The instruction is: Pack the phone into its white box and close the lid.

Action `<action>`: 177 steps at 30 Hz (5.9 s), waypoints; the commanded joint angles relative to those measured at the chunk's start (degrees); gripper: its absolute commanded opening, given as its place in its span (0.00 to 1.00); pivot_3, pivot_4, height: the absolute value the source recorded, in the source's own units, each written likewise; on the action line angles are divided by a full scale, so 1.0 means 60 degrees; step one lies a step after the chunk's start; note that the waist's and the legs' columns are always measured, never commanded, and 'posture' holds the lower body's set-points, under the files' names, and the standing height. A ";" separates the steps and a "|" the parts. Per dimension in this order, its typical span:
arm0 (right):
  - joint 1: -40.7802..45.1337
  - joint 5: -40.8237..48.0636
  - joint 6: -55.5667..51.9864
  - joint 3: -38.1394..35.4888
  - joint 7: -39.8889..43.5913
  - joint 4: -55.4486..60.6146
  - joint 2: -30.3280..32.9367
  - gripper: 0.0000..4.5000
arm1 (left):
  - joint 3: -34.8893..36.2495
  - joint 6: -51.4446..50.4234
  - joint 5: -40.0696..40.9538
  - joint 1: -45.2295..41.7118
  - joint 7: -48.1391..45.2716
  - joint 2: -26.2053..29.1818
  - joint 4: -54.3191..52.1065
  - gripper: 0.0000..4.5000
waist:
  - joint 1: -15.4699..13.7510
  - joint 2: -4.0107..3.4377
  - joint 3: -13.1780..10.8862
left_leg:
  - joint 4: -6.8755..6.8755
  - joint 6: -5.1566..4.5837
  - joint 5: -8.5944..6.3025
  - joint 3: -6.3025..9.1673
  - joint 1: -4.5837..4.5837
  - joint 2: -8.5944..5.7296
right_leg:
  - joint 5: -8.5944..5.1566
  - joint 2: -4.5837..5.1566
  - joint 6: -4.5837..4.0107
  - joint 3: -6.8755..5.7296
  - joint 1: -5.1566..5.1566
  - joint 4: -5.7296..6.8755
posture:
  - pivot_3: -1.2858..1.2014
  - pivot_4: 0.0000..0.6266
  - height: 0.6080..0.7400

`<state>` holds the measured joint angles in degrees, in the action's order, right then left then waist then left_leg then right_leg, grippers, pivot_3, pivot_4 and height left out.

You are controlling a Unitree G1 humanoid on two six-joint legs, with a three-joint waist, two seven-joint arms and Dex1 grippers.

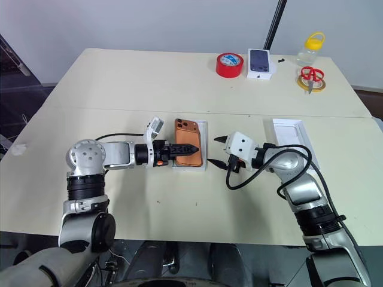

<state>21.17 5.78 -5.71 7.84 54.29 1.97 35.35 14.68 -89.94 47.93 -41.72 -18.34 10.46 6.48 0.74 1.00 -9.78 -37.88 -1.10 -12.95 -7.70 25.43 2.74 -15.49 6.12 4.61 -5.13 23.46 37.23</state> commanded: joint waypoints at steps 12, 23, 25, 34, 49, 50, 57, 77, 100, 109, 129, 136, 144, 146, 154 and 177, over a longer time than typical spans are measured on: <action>0.0279 -0.0038 0.0267 -0.0104 -0.0151 -0.0019 -0.0049 0.76 | -0.1076 0.0065 -0.0582 -0.0532 -0.1110 0.1291 0.0396 0.99 | 0.0041 -0.0003 -0.0001 | 0.0005 0.0011 0.0004 0.0000 0.0003 0.0005 | 0.0012 0.0000 0.0021 0.0002 0.0006 -0.0002 | 0.52 0.24 0.87; 0.0422 -0.0114 0.0314 -0.0087 -0.0302 -0.0267 -0.0132 0.76 | -0.0072 0.0707 -0.0584 -0.1039 -0.1432 0.1646 0.0527 0.99 | -0.0002 -0.0004 -0.0004 | 0.0006 0.0012 0.0005 -0.0001 0.0010 -0.0001 | -0.0001 0.0008 -0.0002 0.0003 0.0009 -0.0006 | 0.52 0.24 0.87; 0.0518 -0.0079 0.0266 -0.0233 -0.0404 -0.0462 -0.0119 0.64 | -0.0164 0.1481 -0.0949 -0.0937 -0.1405 0.1849 0.0638 0.88 | 0.0002 -0.0005 -0.0005 | 0.0006 0.0013 0.0005 -0.0001 0.0009 -0.0001 | 0.0000 0.0008 -0.0001 0.0003 0.0009 -0.0005 | 0.52 0.24 0.87; 0.0788 -0.1837 0.0988 0.0398 -0.1557 -0.1804 -0.0181 0.00 | -0.2212 0.4250 -0.2933 -0.0060 -0.2231 0.2699 0.1357 0.01 | -0.0012 -0.0009 -0.0007 | 0.0025 0.0023 0.0011 -0.0004 0.0021 -0.0003 | -0.0003 0.0013 -0.0007 0.0004 0.0033 -0.0005 | 0.52 0.24 0.87; 0.0584 -0.2322 0.0785 0.0221 -0.1862 -0.1756 0.0293 0.00 | -0.3669 0.4771 -0.3177 -0.0116 -0.2910 -0.0392 0.1683 0.01 | -0.0279 -0.0016 -0.0004 | -0.0003 -0.0019 0.0004 -0.0004 0.0021 -0.0040 | -0.0004 0.0053 -0.0008 -0.0007 0.0003 -0.0013 | 0.52 0.24 0.87; 0.0383 -0.2280 0.0746 0.0111 -0.1774 -0.1565 0.0532 0.00 | -0.3745 0.4903 -0.3307 -0.0214 -0.2875 -0.0620 0.1757 0.01 | -0.0281 -0.0016 -0.0004 | -0.0015 -0.0035 0.0000 -0.0004 0.0028 -0.0043 | -0.0005 0.0058 -0.0008 -0.0013 -0.0001 -0.0018 | 0.52 0.24 0.87; -0.1045 -0.2054 0.0577 -0.0711 -0.1515 -0.0563 0.1636 0.00 | -0.3921 0.5344 -0.3751 -0.0526 -0.2819 -0.1556 0.2223 0.01 | -0.0238 -0.0014 -0.0005 | -0.0026 -0.0089 -0.0017 -0.0008 0.0050 -0.0061 | -0.0001 0.0073 0.0008 -0.0016 -0.0002 -0.0045 | 0.52 0.24 0.87; -0.2431 -0.1723 -0.0431 -0.1297 -0.1225 0.0957 0.2065 0.00 | -0.3711 0.6050 -0.4245 -0.0147 -0.2600 -0.1418 0.2321 0.01 | -0.0235 -0.0013 -0.0007 | -0.0025 -0.0131 -0.0040 -0.0003 0.0026 -0.0043 | -0.0004 0.0053 0.0004 -0.0030 -0.0007 -0.0022 | 0.52 0.24 0.87; -0.2163 0.0023 -0.1657 -0.2756 -0.0404 0.1113 0.2521 0.06 | -0.3423 0.6249 -0.4039 0.0188 -0.3184 -0.0282 0.0767 0.19 | -0.0228 -0.0016 -0.0009 | -0.0024 -0.0127 -0.0037 -0.0003 0.0026 -0.0038 | 0.0003 0.0047 0.0016 -0.0030 -0.0003 -0.0017 | 0.52 0.24 0.87; -0.1037 -0.0479 -0.2563 -0.2861 -0.1211 -0.0333 0.2939 0.88 | -0.3505 1.0003 -0.4677 0.0829 -0.5391 0.1828 0.0032 1.00 | -0.0212 -0.0021 -0.0009 | -0.0018 -0.0122 -0.0040 -0.0003 0.0026 -0.0037 | -0.0008 0.0053 -0.0006 -0.0027 0.0000 -0.0026 | 0.52 0.24 0.87; 0.2079 0.1234 -1.1539 -0.0774 -0.1081 -0.0314 0.3196 0.88 | -0.3062 1.5060 -0.4474 0.2380 -0.9122 0.3293 0.0211 1.00 | 0.0032 -0.0066 -0.0018 | -0.0014 -0.0130 -0.0047 -0.0010 0.0067 -0.0038 | -0.0007 0.0072 -0.0016 -0.0014 0.0048 -0.0027 | 0.52 0.24 0.87; 0.3214 0.1439 -1.2722 -0.0337 -0.1502 -0.1272 0.2735 0.88 | -0.3103 1.5206 -0.4526 0.2614 -0.8749 0.3219 -0.0046 1.00 | 0.0034 -0.0069 -0.0017 | -0.0037 -0.0137 -0.0040 -0.0013 0.0168 -0.0040 | -0.0001 0.0072 -0.0009 -0.0015 0.0138 -0.0008 | 0.52 0.24 0.87; 0.3680 0.1244 -1.2773 -0.0540 -0.2507 -0.2684 0.2104 0.35 | -0.3136 1.4823 -0.4485 0.3340 -0.8001 0.3101 -0.1042 1.00 | 0.0054 -0.0064 -0.0014 | -0.0048 -0.0142 -0.0037 -0.0021 0.0162 -0.0039 | 0.0017 0.0062 0.0018 -0.0028 0.0131 0.0006 | 0.52 0.24 0.87; 0.3597 0.1194 -1.2650 -0.0574 -0.2671 -0.2847 0.2043 0.11 | -0.3098 1.4777 -0.4484 0.3383 -0.7904 0.3119 -0.1124 1.00 | 0.0056 -0.0063 -0.0013 | -0.0048 -0.0145 -0.0033 -0.0021 0.0161 -0.0037 | 0.0019 0.0058 0.0014 -0.0029 0.0132 0.0010 | 0.52 0.24 0.87; 0.3624 0.1397 -1.3023 -0.1566 -0.3244 -0.2591 0.1388 0.02 | -0.3037 1.4493 -0.4338 0.3276 -0.7865 0.3271 -0.1122 1.00 | 0.0083 -0.0034 0.0007 | -0.0054 -0.0147 -0.0032 -0.0023 0.0156 -0.0028 | 0.0027 0.0044 0.0025 -0.0029 0.0123 0.0011 | 0.52 0.24 0.87; 0.2213 0.7157 -1.3334 -0.6744 -0.5675 0.4095 -0.6917 0.00 | -0.2661 1.3027 -0.3989 0.2376 -0.6080 0.1971 -0.0560 0.01 | 0.0002 -0.0059 -0.0008 | -0.0035 -0.0075 0.0014 -0.0006 0.0161 0.0028 | 0.0037 -0.0057 0.0045 -0.0027 0.0166 0.0093 | 0.52 0.24 0.87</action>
<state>34.94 44.32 -82.64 -31.21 21.22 23.38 -4.77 -2.28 -11.97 23.19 -26.40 -55.53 22.56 4.47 0.75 0.65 -9.83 -38.10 -1.55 -12.86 -7.73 26.40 2.89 -15.27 5.79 4.88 -5.29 24.45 37.78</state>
